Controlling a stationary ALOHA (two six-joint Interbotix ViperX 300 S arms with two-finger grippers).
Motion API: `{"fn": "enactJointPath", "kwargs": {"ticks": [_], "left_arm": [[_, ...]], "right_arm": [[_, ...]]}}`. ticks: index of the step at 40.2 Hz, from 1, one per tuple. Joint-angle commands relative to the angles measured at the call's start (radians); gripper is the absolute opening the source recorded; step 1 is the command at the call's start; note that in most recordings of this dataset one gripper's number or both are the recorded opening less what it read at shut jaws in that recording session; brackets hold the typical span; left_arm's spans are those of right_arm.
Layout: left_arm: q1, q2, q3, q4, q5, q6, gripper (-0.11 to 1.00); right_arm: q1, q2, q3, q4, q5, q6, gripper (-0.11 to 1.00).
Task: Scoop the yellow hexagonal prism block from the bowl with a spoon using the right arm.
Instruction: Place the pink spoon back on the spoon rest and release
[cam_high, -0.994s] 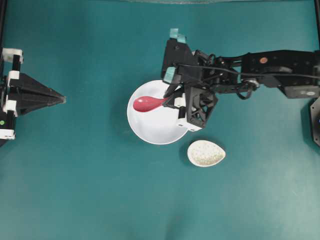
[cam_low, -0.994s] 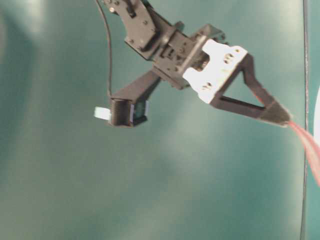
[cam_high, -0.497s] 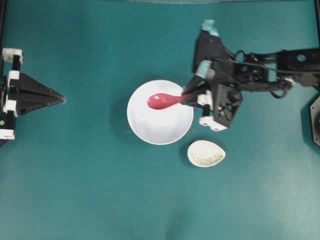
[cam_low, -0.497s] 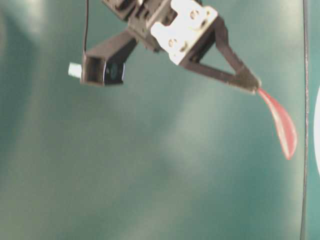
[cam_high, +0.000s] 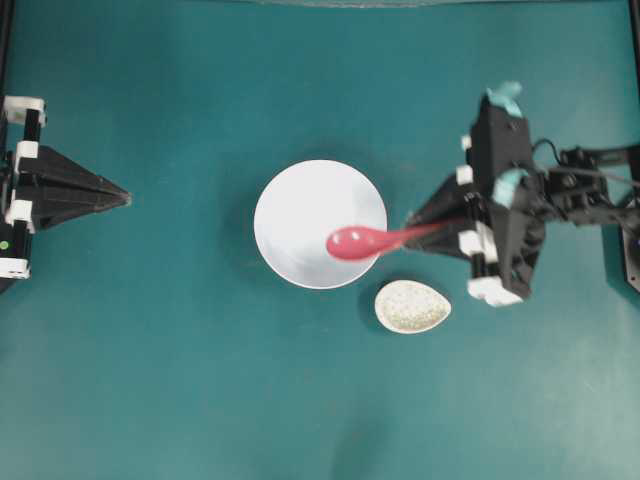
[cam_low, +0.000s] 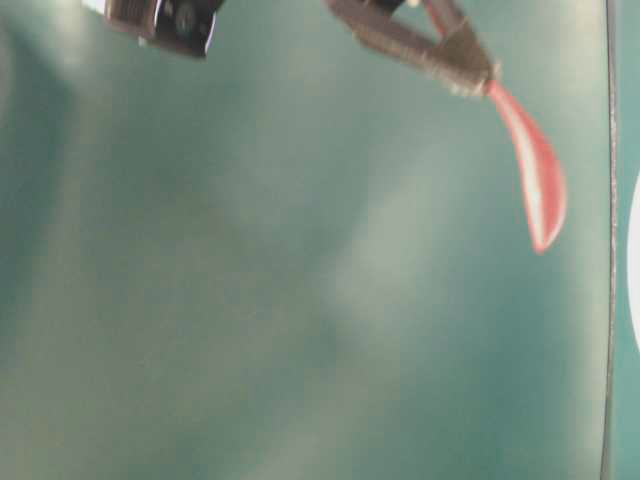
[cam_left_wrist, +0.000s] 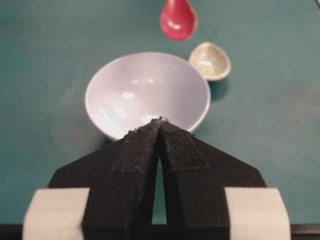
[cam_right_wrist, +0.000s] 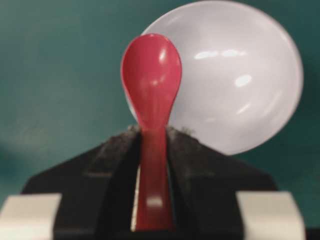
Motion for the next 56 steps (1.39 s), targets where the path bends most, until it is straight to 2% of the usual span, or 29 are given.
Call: {"fn": "enactJointPath", "kwargs": {"ticks": [1, 5, 17, 25, 30, 40, 56], "left_arm": [[0.002, 0.002, -0.018, 0.002, -0.009, 0.002, -0.01], [0.002, 0.000, -0.018, 0.002, -0.009, 0.002, -0.01], [0.002, -0.006, -0.020, 0.002, -0.006, 0.002, -0.01], [0.002, -0.006, -0.020, 0.002, -0.008, 0.002, -0.01], [0.002, -0.008, -0.021, 0.002, -0.011, 0.002, -0.01], [0.002, -0.008, -0.021, 0.002, -0.011, 0.002, -0.01], [0.000, -0.008, -0.021, 0.002, -0.011, 0.002, -0.01]], "right_arm": [[0.035, -0.021, 0.031, 0.005, -0.051, -0.002, 0.22], [0.078, -0.020, 0.080, 0.014, -0.100, 0.000, 0.22], [0.184, -0.011, 0.227, 0.100, -0.245, 0.035, 0.22], [0.212, 0.015, 0.287, 0.126, -0.296, 0.078, 0.22], [0.212, 0.060, 0.293, 0.127, -0.301, 0.101, 0.22], [0.213, 0.129, 0.273, 0.127, -0.296, 0.106, 0.22], [0.213, 0.126, 0.272, 0.129, -0.296, 0.115, 0.22]]}}
